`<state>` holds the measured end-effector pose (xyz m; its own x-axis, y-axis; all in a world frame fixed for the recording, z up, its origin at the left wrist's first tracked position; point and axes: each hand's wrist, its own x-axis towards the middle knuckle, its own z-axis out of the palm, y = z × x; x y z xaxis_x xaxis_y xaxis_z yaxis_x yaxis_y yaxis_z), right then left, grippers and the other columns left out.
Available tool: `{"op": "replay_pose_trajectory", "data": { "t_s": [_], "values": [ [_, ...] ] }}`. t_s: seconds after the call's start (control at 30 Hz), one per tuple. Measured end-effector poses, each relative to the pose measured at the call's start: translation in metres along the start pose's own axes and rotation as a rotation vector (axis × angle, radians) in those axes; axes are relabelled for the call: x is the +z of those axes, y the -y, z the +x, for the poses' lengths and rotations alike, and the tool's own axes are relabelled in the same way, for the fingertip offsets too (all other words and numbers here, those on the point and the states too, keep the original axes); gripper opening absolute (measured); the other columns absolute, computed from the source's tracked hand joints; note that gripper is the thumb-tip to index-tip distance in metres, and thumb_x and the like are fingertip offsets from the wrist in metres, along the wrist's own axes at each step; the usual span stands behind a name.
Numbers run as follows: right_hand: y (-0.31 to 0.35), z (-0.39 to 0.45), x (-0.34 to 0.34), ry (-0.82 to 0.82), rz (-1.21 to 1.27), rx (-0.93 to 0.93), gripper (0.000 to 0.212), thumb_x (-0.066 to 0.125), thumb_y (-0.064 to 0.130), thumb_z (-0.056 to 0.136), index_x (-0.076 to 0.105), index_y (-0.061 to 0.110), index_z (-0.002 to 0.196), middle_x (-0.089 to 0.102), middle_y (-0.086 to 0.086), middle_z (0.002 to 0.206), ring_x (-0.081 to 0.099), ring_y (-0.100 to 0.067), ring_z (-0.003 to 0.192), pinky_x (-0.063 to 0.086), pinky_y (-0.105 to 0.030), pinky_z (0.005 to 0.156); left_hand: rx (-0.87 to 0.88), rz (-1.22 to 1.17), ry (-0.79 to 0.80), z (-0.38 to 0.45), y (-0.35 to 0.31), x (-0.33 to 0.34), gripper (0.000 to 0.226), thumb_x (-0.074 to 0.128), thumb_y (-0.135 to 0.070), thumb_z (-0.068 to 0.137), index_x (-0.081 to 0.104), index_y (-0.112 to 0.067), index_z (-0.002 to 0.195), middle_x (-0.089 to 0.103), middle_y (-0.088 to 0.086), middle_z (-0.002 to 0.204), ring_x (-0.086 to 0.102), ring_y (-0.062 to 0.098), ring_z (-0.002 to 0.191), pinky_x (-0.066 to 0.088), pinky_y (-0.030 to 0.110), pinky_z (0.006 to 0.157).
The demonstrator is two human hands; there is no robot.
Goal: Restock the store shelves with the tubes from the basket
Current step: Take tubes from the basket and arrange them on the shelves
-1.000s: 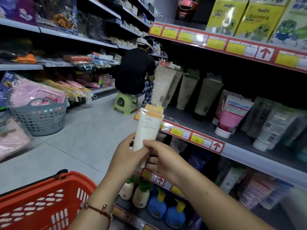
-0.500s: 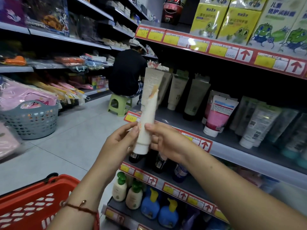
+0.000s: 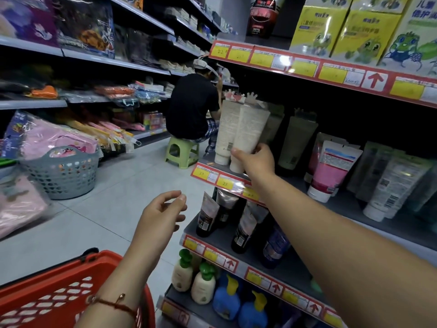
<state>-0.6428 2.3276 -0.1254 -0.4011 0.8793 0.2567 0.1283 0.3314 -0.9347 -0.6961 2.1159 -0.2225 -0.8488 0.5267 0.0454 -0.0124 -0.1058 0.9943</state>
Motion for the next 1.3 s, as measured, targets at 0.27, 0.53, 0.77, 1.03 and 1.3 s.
{"op": "replay_pose_trajectory", "data": {
  "t_s": [0.27, 0.53, 0.77, 1.03, 1.3],
  "values": [
    [-0.005, -0.002, -0.001, -0.006, -0.171, -0.068, 0.071, 0.086, 0.038, 0.069, 0.048, 0.015, 0.124, 0.061, -0.003, 0.124, 0.061, -0.023, 0.111, 0.053, -0.043, 0.093, -0.036, 0.165, 0.007, 0.001, 0.009, -0.021, 0.026, 0.059, -0.038, 0.096, 0.061, -0.030, 0.121, 0.070, 0.000, 0.104, 0.068, 0.018, 0.092, 0.054, 0.038, 0.082],
    [-0.051, -0.122, 0.011, 0.145, -0.407, -0.354, 0.063, 0.063, 0.031, 0.089, 0.035, 0.029, 0.144, 0.041, 0.012, 0.139, 0.039, -0.004, 0.120, 0.038, -0.027, 0.099, -0.060, 0.719, 0.151, -0.017, 0.044, -0.089, 0.024, 0.061, -0.047, 0.091, 0.058, -0.040, 0.113, 0.065, -0.010, 0.102, 0.063, 0.007, 0.083, 0.048, 0.028, 0.078],
    [-0.118, -0.228, 0.070, 0.772, -0.677, -0.234, 0.063, 0.058, 0.044, 0.088, 0.038, 0.026, 0.145, 0.037, 0.004, 0.148, 0.037, -0.017, 0.137, 0.032, -0.033, 0.114, -0.357, 1.128, 0.325, -0.061, 0.101, -0.182, 0.033, 0.061, -0.046, 0.089, 0.064, -0.029, 0.117, 0.065, -0.010, 0.122, 0.060, 0.005, 0.107, 0.044, 0.017, 0.090],
    [-0.150, -0.281, 0.148, 1.279, -0.994, -0.208, 0.059, 0.062, 0.042, 0.085, 0.051, 0.017, 0.137, 0.055, -0.010, 0.139, 0.053, -0.028, 0.126, 0.043, -0.034, 0.105, -0.616, 1.241, 0.362, -0.084, 0.149, -0.254, 0.043, 0.060, -0.041, 0.091, 0.068, -0.010, 0.118, 0.068, 0.008, 0.122, 0.063, 0.024, 0.111, 0.048, 0.028, 0.089],
    [-0.209, -0.288, 0.236, 1.567, -1.319, -0.298, 0.046, 0.059, 0.033, 0.088, 0.058, 0.013, 0.129, 0.062, -0.012, 0.128, 0.059, -0.030, 0.114, 0.049, -0.035, 0.095, -0.741, 1.507, 0.478, -0.076, 0.215, -0.298, 0.035, 0.054, -0.026, 0.091, 0.066, -0.009, 0.119, 0.066, 0.011, 0.125, 0.063, 0.028, 0.113, 0.051, 0.033, 0.087]
  ]
}}
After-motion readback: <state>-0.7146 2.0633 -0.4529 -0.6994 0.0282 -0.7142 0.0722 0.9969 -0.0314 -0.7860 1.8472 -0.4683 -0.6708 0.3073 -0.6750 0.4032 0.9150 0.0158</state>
